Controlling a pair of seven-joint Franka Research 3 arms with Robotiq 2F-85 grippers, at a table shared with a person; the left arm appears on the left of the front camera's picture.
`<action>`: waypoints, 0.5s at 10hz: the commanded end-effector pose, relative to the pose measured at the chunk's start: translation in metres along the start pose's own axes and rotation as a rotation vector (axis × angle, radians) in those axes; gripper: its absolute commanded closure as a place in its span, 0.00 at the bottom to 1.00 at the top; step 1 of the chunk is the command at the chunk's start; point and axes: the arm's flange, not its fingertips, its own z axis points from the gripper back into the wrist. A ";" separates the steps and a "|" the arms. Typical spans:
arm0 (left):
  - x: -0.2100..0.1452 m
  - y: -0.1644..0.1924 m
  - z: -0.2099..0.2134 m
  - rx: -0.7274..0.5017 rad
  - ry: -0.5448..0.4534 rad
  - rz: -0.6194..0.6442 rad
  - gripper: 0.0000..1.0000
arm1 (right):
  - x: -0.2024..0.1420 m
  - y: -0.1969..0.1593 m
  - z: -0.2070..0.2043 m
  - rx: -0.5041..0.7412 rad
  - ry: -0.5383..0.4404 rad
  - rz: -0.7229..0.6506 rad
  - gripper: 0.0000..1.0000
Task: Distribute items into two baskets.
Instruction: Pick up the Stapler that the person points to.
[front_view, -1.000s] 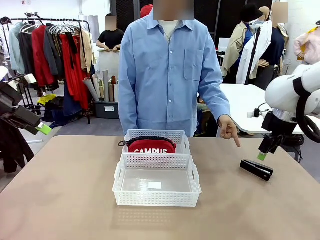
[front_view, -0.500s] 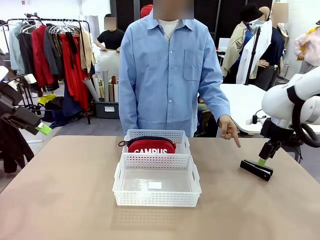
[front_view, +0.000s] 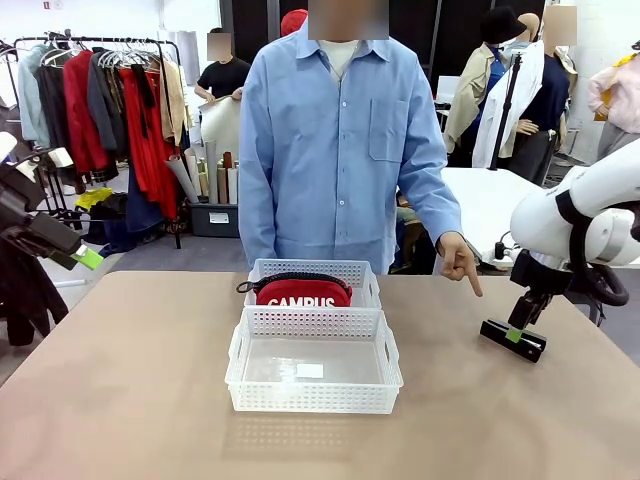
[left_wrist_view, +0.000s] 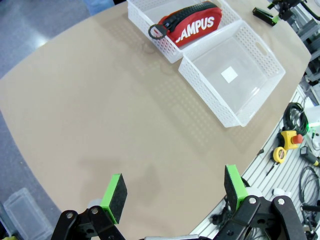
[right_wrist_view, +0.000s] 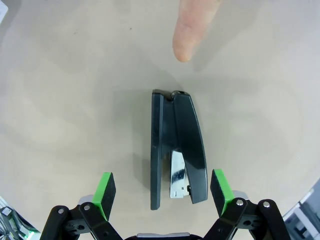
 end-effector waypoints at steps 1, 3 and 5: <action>0.001 0.000 0.002 0.001 0.009 0.004 0.00 | 0.003 -0.007 -0.008 -0.018 0.006 0.023 0.00; 0.001 0.000 0.002 0.001 0.009 0.004 0.00 | 0.005 -0.008 -0.015 -0.018 0.019 0.024 0.00; 0.001 0.000 0.002 0.001 0.009 0.004 0.00 | 0.006 -0.008 -0.016 -0.023 0.004 0.013 0.00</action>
